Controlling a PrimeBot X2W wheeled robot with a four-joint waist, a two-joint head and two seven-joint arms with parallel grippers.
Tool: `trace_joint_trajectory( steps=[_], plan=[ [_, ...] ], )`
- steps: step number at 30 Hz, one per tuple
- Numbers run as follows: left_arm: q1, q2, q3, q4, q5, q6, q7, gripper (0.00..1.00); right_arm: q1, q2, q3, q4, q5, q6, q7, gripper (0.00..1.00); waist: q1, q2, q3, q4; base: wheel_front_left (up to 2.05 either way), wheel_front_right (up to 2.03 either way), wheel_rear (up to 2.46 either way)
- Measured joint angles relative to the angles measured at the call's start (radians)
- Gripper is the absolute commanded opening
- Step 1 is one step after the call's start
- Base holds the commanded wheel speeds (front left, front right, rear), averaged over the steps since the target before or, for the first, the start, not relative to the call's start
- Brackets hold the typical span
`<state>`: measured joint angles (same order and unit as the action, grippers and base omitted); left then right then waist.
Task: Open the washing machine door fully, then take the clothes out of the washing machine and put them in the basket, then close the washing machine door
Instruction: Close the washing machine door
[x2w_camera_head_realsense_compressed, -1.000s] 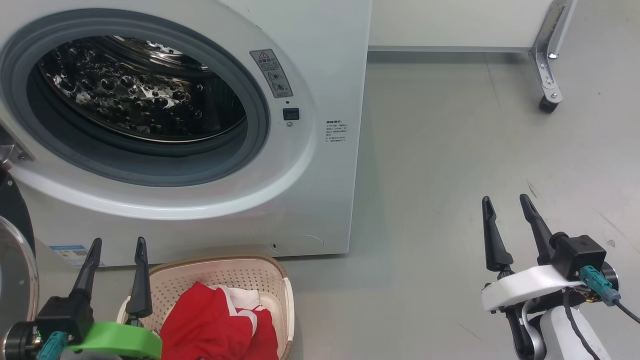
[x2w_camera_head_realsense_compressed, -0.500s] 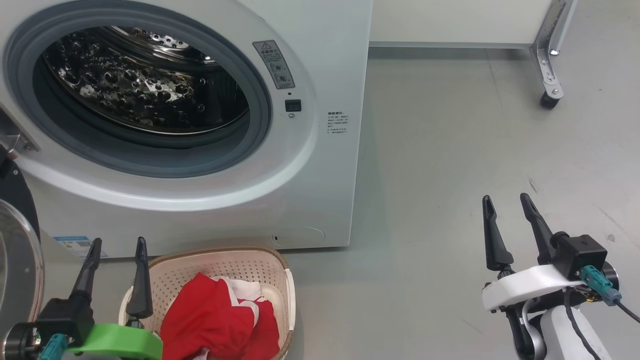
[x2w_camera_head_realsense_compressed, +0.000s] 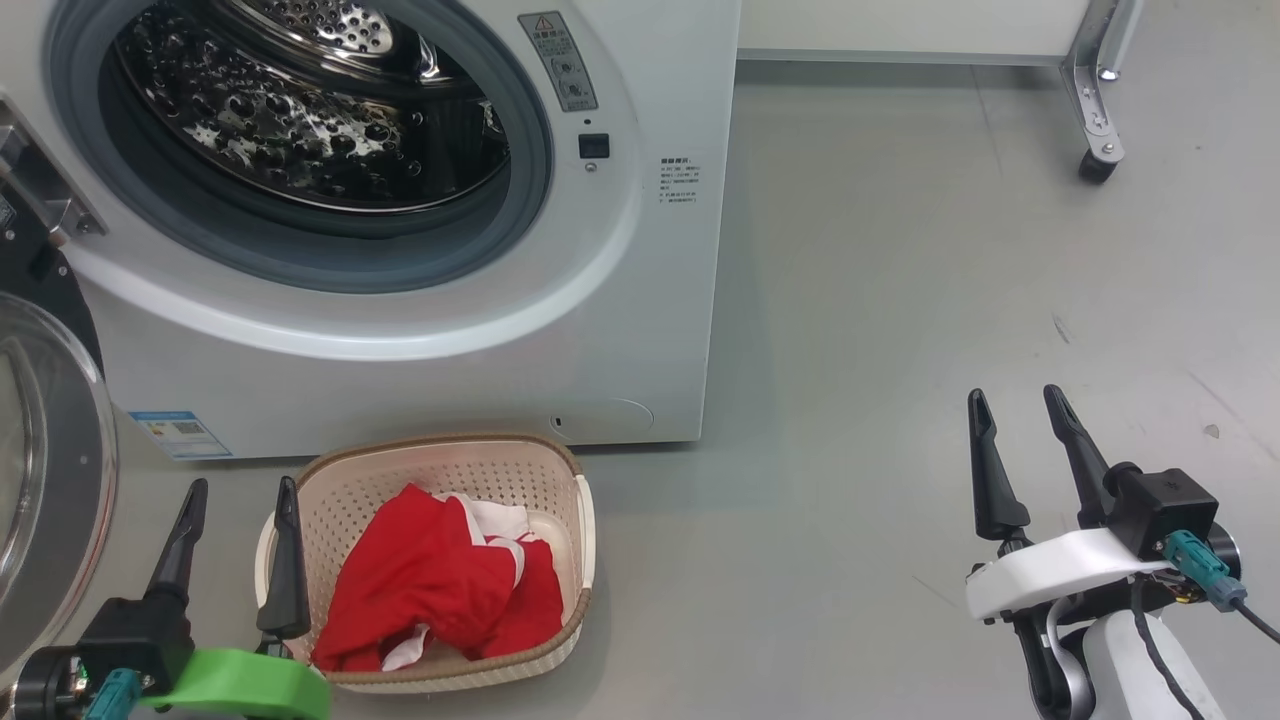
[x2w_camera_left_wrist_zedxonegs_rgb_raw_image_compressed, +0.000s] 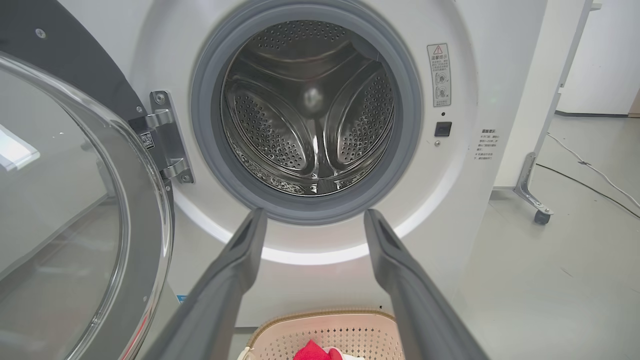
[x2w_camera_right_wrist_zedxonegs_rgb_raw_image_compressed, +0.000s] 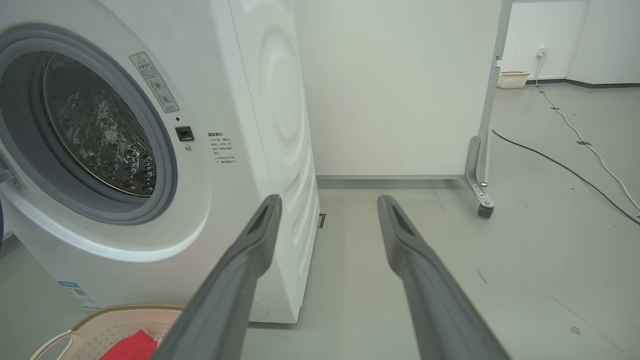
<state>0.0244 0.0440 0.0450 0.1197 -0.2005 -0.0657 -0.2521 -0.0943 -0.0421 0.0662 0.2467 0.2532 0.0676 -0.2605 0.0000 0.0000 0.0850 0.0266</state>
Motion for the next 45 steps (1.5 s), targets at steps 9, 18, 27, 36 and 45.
trace_joint_trajectory(
  steps=[9, 18, 27, 36, 45],
  plan=[
    [0.000, 0.000, -0.006, -0.003, -0.001, 0.000, 0.000, 1.00, 0.000, 0.000, -0.003, -0.003, 0.000, 0.000, 0.000, 1.00, 0.0000, 0.0000, 0.006, 0.006, -1.00, 1.00, 0.00],
    [0.000, 0.000, -0.010, -0.012, -0.005, 0.000, 0.000, 1.00, 0.000, 0.000, -0.003, -0.003, 0.001, 0.000, 0.000, 1.00, 0.0000, 0.0000, 0.010, 0.014, -0.60, 0.60, 0.00],
    [0.000, 0.000, -0.012, -0.021, -0.011, 0.008, 0.000, 1.00, 0.000, 0.000, -0.003, -0.003, 0.001, -0.001, 0.000, 1.00, 0.0000, 0.0000, 0.008, 0.020, -0.21, 0.21, 0.00],
    [0.000, 0.000, -0.012, -0.022, -0.012, 0.012, 0.000, 1.00, 0.000, 0.000, -0.003, -0.003, 0.001, -0.001, 0.000, 1.00, 0.0000, 0.0000, 0.002, 0.024, 0.00, 0.00, 0.00],
    [0.000, -0.001, -0.043, 0.008, -0.028, 0.018, 0.000, 1.00, 0.003, 0.000, -0.017, -0.003, 0.001, -0.001, 0.000, 1.00, 0.0000, 0.0000, -0.008, 0.047, 0.00, 0.00, 0.00]
  ],
)
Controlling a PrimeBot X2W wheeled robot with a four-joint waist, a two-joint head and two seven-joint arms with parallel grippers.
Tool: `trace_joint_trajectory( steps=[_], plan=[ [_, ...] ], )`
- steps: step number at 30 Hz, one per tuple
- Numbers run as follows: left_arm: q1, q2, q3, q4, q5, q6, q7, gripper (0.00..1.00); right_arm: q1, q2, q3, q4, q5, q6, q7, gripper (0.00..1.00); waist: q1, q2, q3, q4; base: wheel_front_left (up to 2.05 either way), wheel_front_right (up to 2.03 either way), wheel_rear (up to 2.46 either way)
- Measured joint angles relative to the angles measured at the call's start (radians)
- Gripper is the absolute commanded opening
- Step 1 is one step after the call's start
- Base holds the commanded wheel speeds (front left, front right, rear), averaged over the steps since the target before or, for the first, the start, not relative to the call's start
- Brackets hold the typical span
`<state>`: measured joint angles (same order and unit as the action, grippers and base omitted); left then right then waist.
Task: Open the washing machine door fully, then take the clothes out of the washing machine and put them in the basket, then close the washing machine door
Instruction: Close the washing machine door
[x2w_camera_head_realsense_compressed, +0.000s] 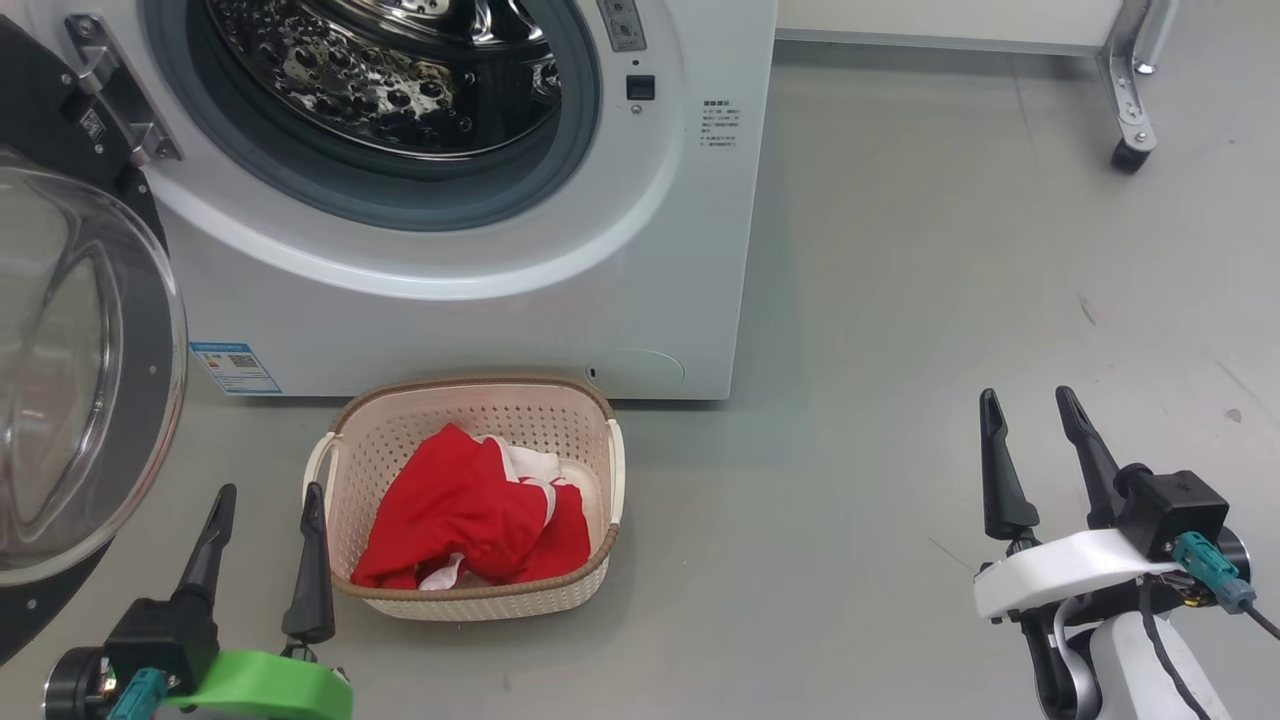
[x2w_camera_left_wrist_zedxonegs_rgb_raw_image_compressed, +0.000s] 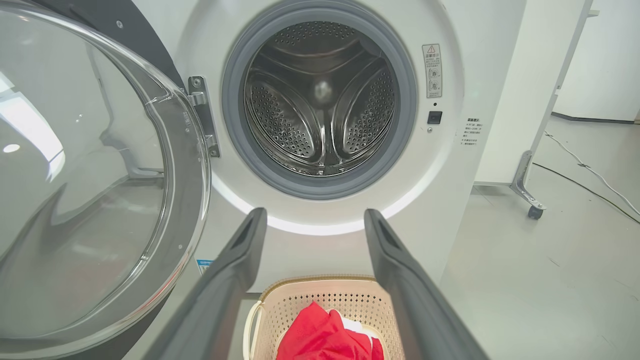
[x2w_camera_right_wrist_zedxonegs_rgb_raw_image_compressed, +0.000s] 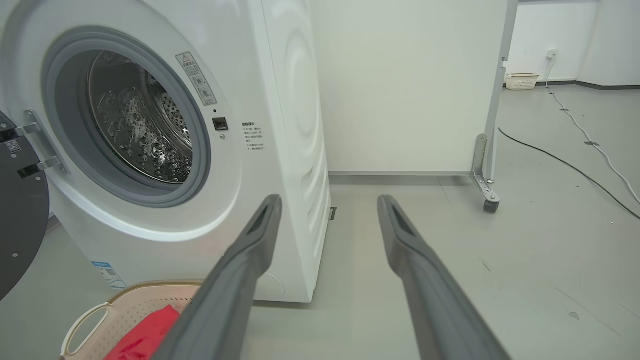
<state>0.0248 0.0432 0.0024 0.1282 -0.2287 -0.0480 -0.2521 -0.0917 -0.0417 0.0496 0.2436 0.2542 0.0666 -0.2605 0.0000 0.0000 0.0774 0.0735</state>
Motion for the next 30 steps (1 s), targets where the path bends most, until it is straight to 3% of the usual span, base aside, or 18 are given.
trace_joint_trajectory(
  steps=[13, 30],
  plan=[
    [0.001, 0.000, -0.031, 0.028, -0.002, 0.009, 0.000, 1.00, 0.024, 0.000, 0.009, 0.000, -0.001, 0.003, 0.000, 1.00, 0.0000, 0.0000, -0.014, 0.108, 0.00, 0.00, 0.00],
    [0.043, 0.000, -0.036, 0.055, -0.059, 0.044, 0.000, 1.00, 0.026, 0.000, 0.057, 0.012, -0.003, 0.020, 0.000, 1.00, 0.0000, 0.0000, -0.016, 0.335, 0.00, 0.00, 0.00]
  ],
)
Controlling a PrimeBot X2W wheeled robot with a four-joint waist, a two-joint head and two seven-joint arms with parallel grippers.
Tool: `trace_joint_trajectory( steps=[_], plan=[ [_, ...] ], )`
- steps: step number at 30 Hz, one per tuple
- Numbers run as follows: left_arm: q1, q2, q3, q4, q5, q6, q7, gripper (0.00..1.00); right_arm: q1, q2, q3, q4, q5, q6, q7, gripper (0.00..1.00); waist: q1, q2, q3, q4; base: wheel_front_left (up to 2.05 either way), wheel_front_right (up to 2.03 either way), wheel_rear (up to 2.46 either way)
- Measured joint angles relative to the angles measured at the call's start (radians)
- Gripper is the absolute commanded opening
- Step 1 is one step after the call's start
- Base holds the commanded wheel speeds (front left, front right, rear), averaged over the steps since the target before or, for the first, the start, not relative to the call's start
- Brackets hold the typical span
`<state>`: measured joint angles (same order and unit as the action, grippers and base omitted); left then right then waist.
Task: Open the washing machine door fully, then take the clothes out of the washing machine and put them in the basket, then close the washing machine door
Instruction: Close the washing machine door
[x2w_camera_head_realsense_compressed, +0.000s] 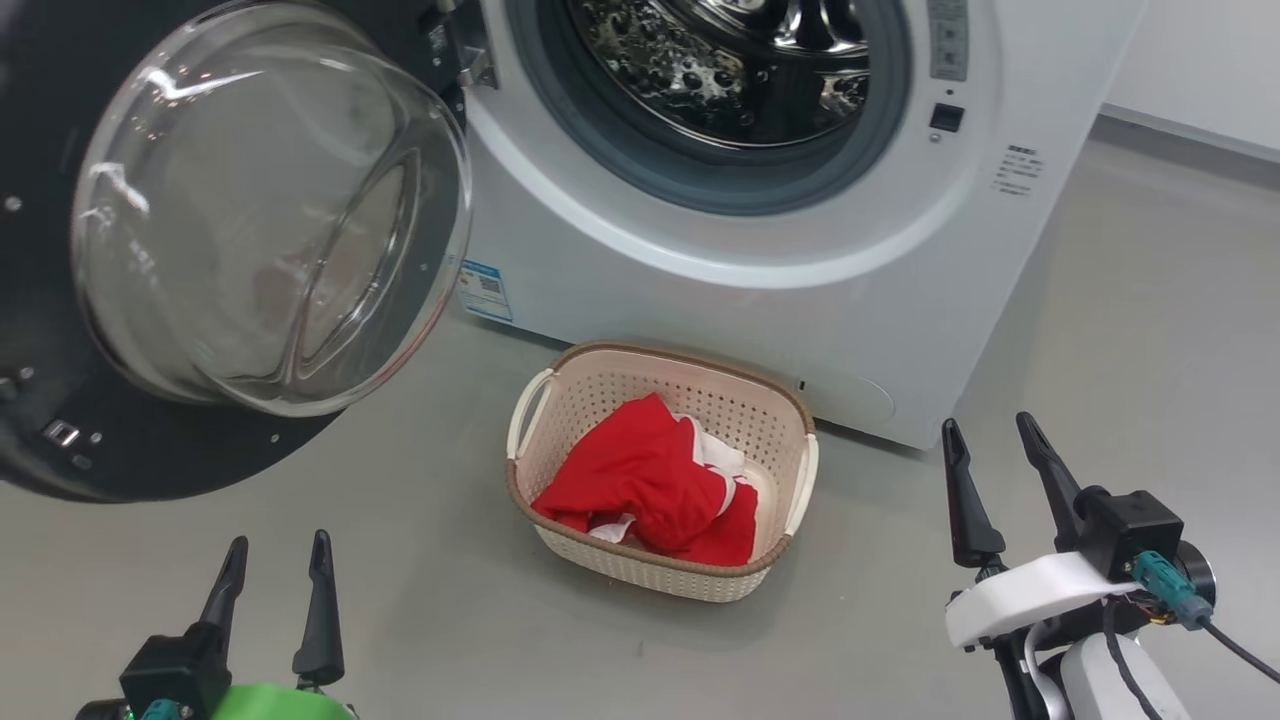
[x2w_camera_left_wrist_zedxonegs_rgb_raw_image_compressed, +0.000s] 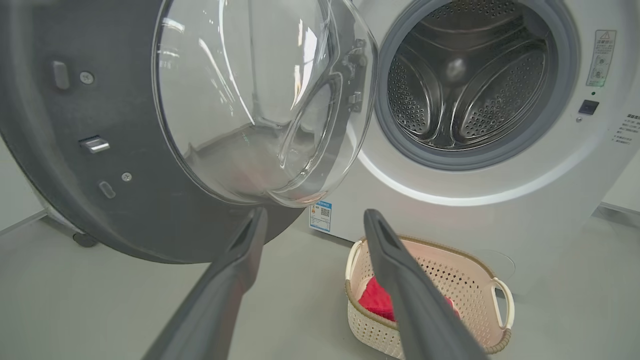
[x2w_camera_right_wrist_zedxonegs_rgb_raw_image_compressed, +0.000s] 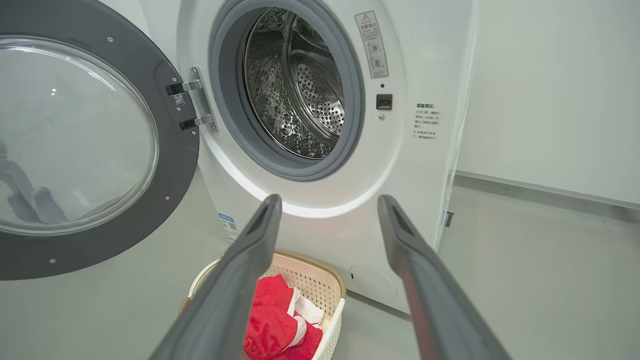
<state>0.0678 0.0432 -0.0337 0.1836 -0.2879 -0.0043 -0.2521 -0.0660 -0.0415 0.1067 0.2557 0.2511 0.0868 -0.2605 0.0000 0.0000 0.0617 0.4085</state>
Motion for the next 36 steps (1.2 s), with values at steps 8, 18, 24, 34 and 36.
trace_joint_trajectory(
  steps=[8, 18, 24, 34, 36],
  plan=[
    [0.014, 0.000, 0.046, -0.022, -0.047, 0.044, 0.000, 1.00, -0.011, -0.001, 0.085, 0.018, -0.016, 0.011, 0.000, 1.00, 0.0000, 0.0000, 0.016, 0.095, 0.00, 0.00, 0.00],
    [0.042, 0.000, 0.095, -0.054, -0.094, 0.078, 0.000, 1.00, -0.074, -0.005, 0.146, 0.069, -0.032, 0.026, 0.001, 1.00, 0.0000, 0.0000, 0.054, 0.137, 0.00, 0.00, 0.00],
    [0.058, -0.001, 0.098, -0.066, -0.099, 0.080, 0.000, 1.00, -0.094, -0.006, 0.160, 0.093, -0.032, 0.027, 0.001, 1.00, 0.0000, 0.0000, 0.059, 0.142, -0.01, -0.01, -0.01],
    [0.060, -0.001, 0.098, -0.069, -0.133, 0.088, 0.000, 0.36, -0.112, -0.012, 0.161, 0.127, -0.031, 0.030, 0.001, 1.00, 0.0000, 0.0000, 0.058, 0.140, 0.00, 0.00, 0.00],
    [0.060, -0.001, 0.098, -0.070, -0.180, 0.087, 0.000, 0.00, -0.112, -0.015, 0.160, 0.131, -0.029, 0.030, 0.001, 1.00, 0.0000, 0.0000, 0.057, 0.139, 0.00, 0.00, 0.00]
  ],
)
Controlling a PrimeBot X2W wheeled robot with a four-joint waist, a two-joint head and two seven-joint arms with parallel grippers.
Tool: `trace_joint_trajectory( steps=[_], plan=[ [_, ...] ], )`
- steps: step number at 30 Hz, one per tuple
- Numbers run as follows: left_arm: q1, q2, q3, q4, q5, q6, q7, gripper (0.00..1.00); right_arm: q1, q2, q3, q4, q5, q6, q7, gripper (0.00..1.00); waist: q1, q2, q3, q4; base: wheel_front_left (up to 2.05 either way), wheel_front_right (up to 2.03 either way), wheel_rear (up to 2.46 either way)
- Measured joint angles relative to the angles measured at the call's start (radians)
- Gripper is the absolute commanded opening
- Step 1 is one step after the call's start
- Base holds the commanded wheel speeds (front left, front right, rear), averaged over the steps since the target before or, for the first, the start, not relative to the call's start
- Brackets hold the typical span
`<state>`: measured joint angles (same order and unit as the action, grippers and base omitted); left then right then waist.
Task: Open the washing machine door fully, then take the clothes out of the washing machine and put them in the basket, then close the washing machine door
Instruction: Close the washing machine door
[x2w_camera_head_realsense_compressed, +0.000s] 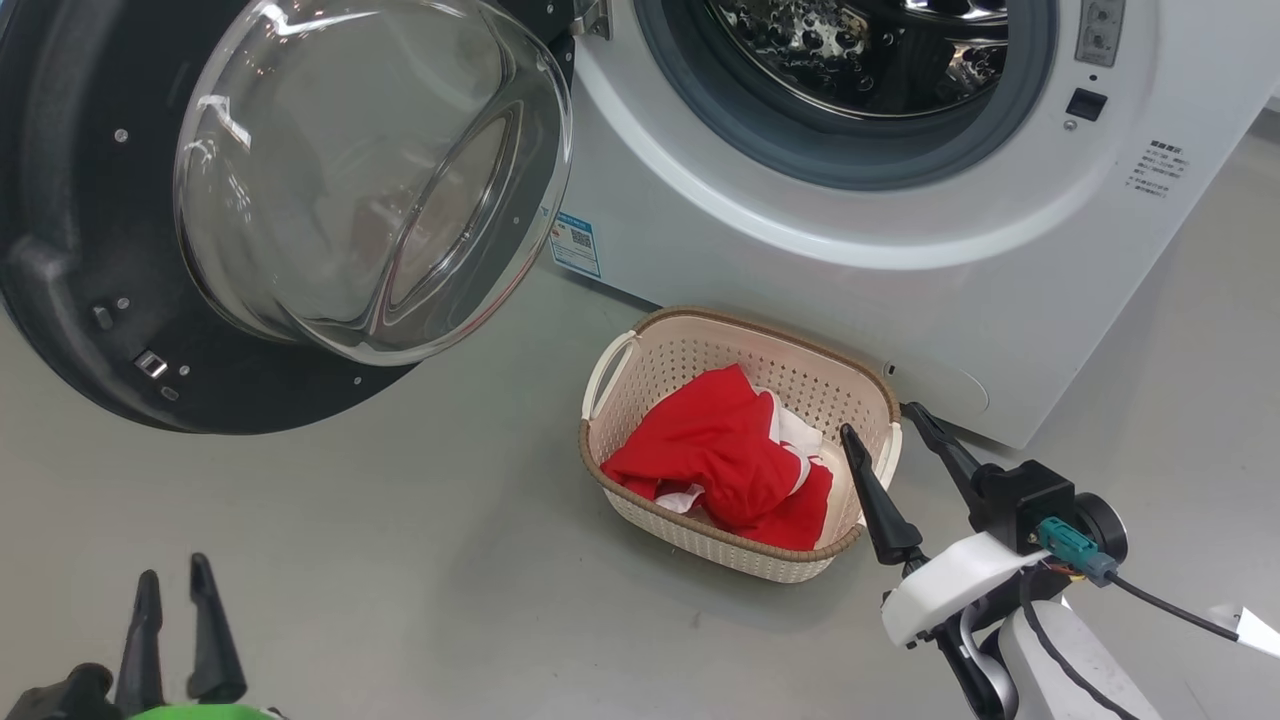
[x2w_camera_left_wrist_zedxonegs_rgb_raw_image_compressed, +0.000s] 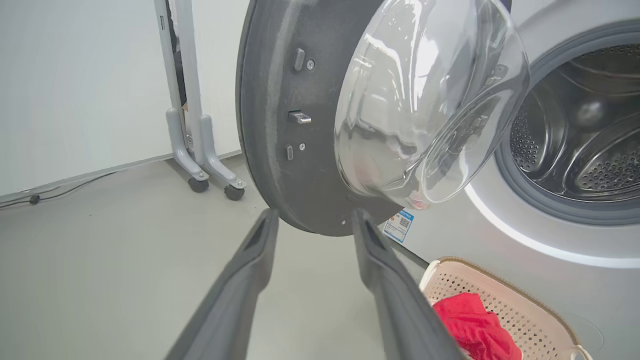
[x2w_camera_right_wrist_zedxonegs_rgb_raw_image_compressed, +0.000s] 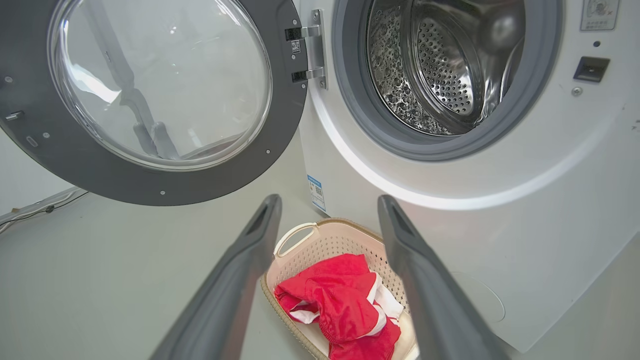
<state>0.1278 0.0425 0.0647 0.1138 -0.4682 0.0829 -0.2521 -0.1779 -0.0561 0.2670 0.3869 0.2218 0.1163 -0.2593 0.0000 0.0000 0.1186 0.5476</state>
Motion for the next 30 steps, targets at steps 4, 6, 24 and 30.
trace_joint_trajectory(
  steps=[4, 6, 24, 30],
  plan=[
    [0.000, 0.000, 0.001, -0.004, -0.116, -0.014, 0.000, 0.00, 0.000, 0.000, -0.001, 0.007, 0.002, 0.000, 0.000, 1.00, 0.0000, 0.0000, -0.001, -0.001, 0.00, 0.00, 0.00],
    [0.000, -0.001, 0.009, -0.006, -0.219, -0.024, 0.000, 0.00, 0.000, 0.000, -0.002, 0.008, 0.007, 0.000, 0.000, 1.00, 0.0000, 0.0000, -0.001, -0.001, 0.00, 0.00, 0.00],
    [-0.004, -0.005, 0.132, 0.079, -0.999, -0.173, -0.005, 0.00, -0.002, 0.000, -0.021, 0.011, 0.025, 0.005, 0.000, 1.00, 0.0000, 0.0000, -0.002, -0.003, 0.00, 0.00, 0.00],
    [-0.043, -0.009, 0.164, 0.119, -1.139, -0.191, -0.006, 0.00, -0.002, 0.000, -0.024, 0.011, 0.025, 0.005, 0.000, 1.00, 0.0000, 0.0000, -0.002, -0.006, 0.00, 0.00, 0.00]
  ],
)
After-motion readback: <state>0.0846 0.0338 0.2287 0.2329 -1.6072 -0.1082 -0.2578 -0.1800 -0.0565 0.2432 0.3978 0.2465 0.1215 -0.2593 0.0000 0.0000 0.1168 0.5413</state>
